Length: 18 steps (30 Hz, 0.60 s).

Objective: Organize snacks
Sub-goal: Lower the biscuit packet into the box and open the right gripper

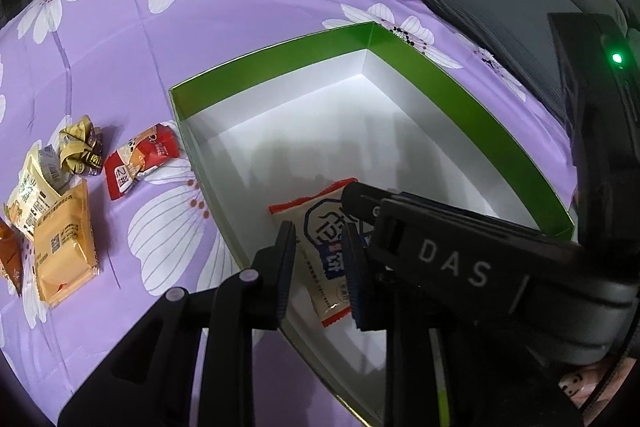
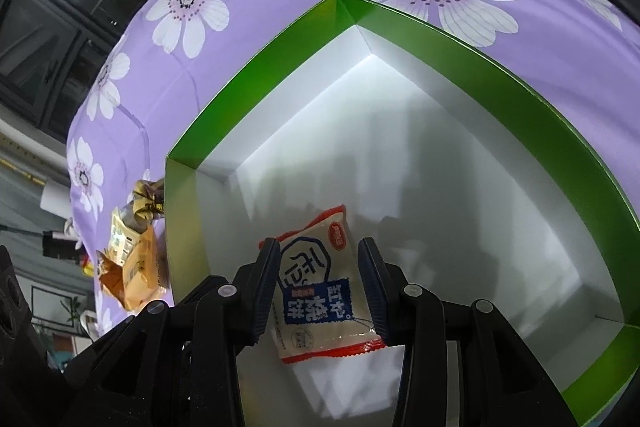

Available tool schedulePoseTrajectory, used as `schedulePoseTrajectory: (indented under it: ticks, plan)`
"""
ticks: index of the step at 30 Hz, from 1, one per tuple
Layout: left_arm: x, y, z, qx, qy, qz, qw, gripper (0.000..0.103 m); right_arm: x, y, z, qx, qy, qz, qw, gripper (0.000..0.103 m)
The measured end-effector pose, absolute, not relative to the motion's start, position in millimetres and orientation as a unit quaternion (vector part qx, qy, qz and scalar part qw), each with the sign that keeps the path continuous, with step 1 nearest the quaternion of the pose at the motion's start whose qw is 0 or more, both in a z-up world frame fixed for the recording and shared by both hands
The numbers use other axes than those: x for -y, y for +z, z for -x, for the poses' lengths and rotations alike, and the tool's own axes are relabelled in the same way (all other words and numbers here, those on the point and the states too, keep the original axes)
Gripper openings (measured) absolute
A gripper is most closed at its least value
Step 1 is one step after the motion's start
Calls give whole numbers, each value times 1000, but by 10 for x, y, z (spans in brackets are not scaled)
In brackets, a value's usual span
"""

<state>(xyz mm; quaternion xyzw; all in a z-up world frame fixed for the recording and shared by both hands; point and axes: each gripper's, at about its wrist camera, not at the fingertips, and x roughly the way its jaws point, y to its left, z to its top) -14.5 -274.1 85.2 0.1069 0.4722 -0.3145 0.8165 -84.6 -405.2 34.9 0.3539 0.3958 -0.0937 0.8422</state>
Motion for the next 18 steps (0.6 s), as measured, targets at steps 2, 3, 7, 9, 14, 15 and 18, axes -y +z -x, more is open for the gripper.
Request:
schedulePoseTrajectory:
  ticks: [2, 3, 7, 9, 14, 15, 18]
  plan:
    - [2689, 901, 163, -468, -324, -91, 817, 23, 4051, 336, 833, -399, -93, -354, 841, 44]
    - [2656, 941, 171, -464, -328, -81, 819, 24, 4047, 345, 831, -399, -93, -354, 841, 44]
    - [2393, 1157, 196, -428, -313, -44, 847, 36, 4003, 444, 860, -369, -88, -351, 856, 44]
    - [2222, 1237, 203, -410, -296, -33, 862, 47, 3924, 547, 880, -349, -92, -331, 872, 44]
    - [1612, 1329, 142, -370, -236, 8, 899, 86, 3677, 737, 824, -315, -60, -302, 898, 67]
    - [1468, 1329, 104, -361, -215, 20, 907, 89, 3611, 770, 804, -311, -48, -295, 902, 73]
    - [1034, 1338, -15, -342, -147, 33, 928, 92, 3419, 847, 724, -302, -34, -270, 914, 76]
